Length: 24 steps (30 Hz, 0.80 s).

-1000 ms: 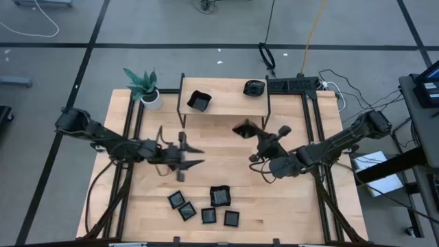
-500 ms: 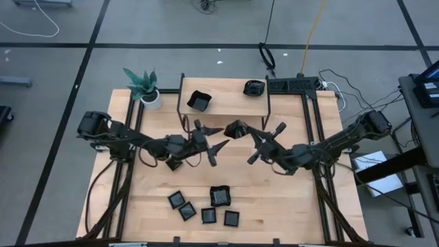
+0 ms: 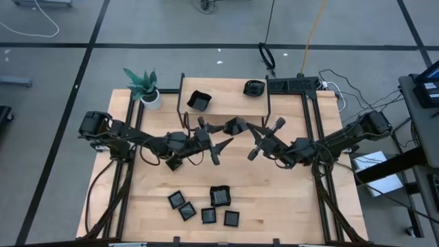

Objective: Pick & Place Mini shaped plates
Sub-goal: Stack the black distorted square plate on top of the other black distorted square plates on the shelf

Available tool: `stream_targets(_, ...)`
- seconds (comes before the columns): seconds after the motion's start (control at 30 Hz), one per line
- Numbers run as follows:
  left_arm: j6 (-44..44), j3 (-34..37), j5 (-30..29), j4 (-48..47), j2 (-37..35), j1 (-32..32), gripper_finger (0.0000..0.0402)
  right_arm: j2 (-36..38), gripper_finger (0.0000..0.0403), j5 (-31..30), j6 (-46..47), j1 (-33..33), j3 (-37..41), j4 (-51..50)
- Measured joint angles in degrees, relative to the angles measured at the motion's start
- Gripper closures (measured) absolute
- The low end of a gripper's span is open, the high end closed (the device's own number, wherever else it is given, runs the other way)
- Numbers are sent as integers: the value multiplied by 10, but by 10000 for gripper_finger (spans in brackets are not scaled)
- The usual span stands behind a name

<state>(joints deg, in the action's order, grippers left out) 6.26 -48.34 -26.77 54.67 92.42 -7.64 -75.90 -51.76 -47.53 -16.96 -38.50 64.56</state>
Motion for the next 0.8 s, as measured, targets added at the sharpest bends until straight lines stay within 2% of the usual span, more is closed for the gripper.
stream_targets(0.2, 32, -10, -40, 1, 0, 0, 162, 0, 403, 9, 0, 5, 4, 8)
stream_targets(0.3, 39, -10, -63, 0, 0, 0, 179, 0, 403, 9, -1, 5, 4, 9)
stream_targets(0.67, 36, -10, -72, 26, 0, 0, 317, 0, 403, 10, 7, 5, 4, 8)
stream_targets(0.8, 38, -10, -79, 30, -3, 0, 372, 1, 398, 31, 9, 4, 4, 6)
